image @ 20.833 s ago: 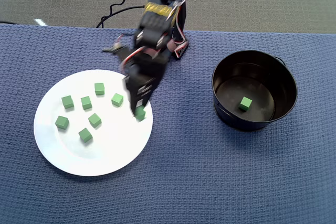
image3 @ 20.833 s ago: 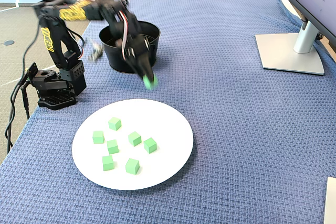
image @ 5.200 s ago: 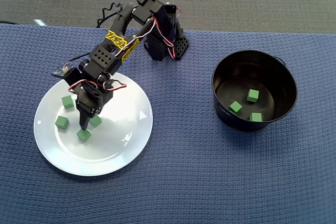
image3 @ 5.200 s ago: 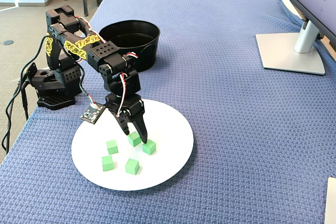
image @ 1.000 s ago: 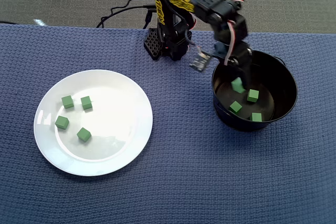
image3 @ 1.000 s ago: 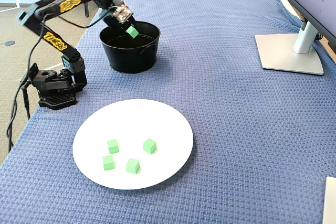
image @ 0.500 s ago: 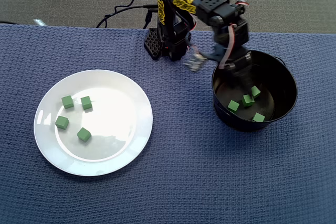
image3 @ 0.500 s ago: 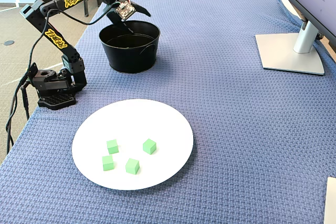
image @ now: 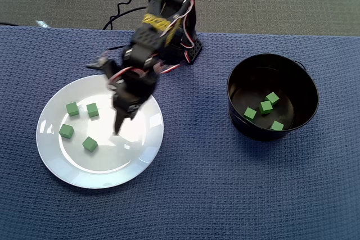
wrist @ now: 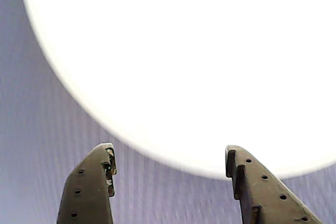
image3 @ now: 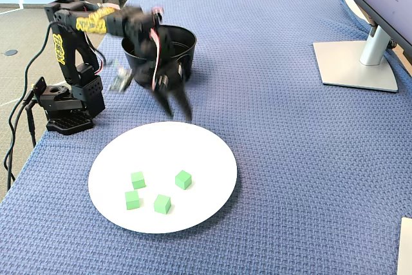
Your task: Pick up the green cubes from the white plate and place them in the black recipient
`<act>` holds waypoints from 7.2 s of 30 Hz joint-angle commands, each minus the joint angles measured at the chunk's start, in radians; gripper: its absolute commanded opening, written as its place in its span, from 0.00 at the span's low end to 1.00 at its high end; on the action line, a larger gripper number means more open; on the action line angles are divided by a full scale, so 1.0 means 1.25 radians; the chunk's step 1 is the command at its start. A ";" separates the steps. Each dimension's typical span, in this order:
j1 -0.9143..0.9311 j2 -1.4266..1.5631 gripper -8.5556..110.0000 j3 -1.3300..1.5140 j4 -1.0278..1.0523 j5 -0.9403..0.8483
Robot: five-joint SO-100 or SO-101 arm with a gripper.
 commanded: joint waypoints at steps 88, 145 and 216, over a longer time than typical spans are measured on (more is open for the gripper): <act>0.093 -0.184 0.07 -0.304 0.114 -0.090; -0.187 0.279 0.25 -0.039 0.130 -0.001; 0.297 -0.423 0.22 -0.479 -0.052 -0.487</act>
